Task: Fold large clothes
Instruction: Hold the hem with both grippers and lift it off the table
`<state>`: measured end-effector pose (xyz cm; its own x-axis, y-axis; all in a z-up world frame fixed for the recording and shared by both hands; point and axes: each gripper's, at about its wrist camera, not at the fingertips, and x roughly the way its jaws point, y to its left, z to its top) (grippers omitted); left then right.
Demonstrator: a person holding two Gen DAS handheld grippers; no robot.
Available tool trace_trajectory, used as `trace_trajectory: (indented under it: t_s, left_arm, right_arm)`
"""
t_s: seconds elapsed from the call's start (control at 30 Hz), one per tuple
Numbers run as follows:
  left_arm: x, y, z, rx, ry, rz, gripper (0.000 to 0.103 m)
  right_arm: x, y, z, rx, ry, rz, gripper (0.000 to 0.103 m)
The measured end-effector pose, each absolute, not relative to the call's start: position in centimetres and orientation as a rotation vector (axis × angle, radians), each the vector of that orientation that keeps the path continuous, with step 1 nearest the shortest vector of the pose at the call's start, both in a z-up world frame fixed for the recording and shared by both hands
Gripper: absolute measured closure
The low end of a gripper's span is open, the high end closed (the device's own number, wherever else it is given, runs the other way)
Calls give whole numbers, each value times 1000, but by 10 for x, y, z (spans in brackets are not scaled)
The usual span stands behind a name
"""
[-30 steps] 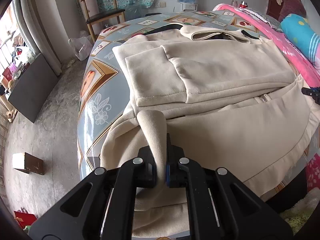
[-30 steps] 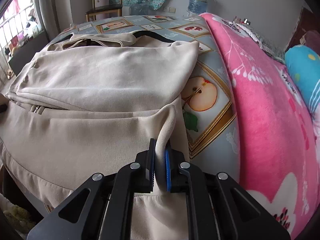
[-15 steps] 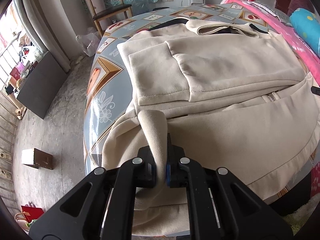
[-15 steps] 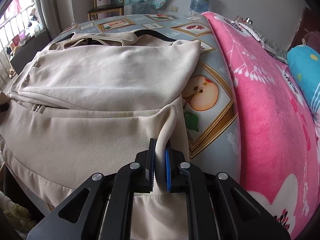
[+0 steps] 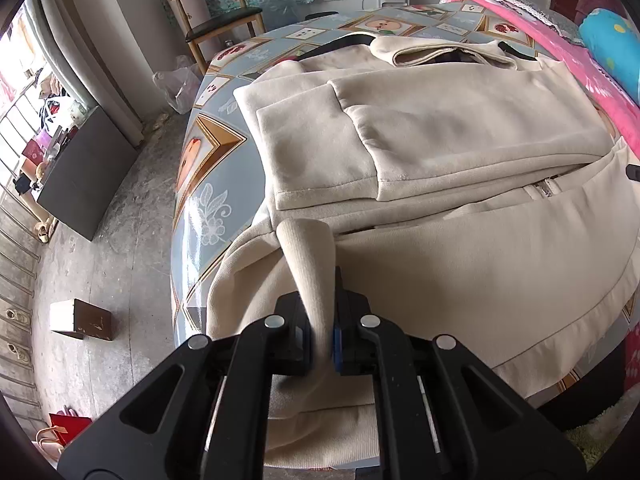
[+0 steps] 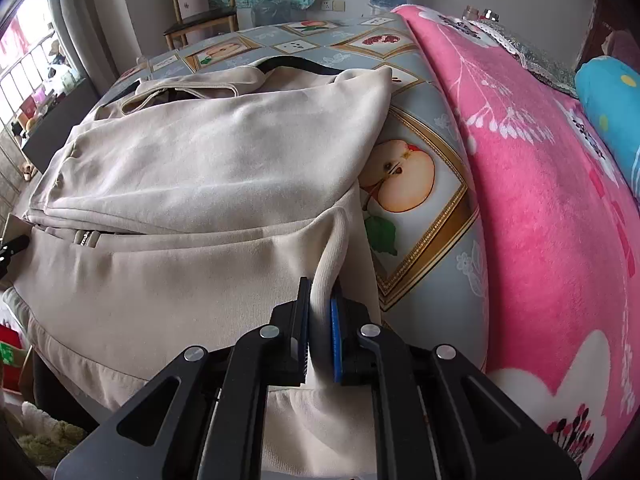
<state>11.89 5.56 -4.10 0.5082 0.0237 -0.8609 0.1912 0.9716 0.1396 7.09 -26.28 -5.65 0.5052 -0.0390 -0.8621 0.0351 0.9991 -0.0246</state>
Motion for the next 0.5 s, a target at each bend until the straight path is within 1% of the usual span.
trace_trajectory:
  t_s: [0.5]
  left_arm:
    - [119, 56, -41, 237, 1034, -100, 96]
  right_arm:
    - [72, -262, -58, -10, 1050, -45, 93]
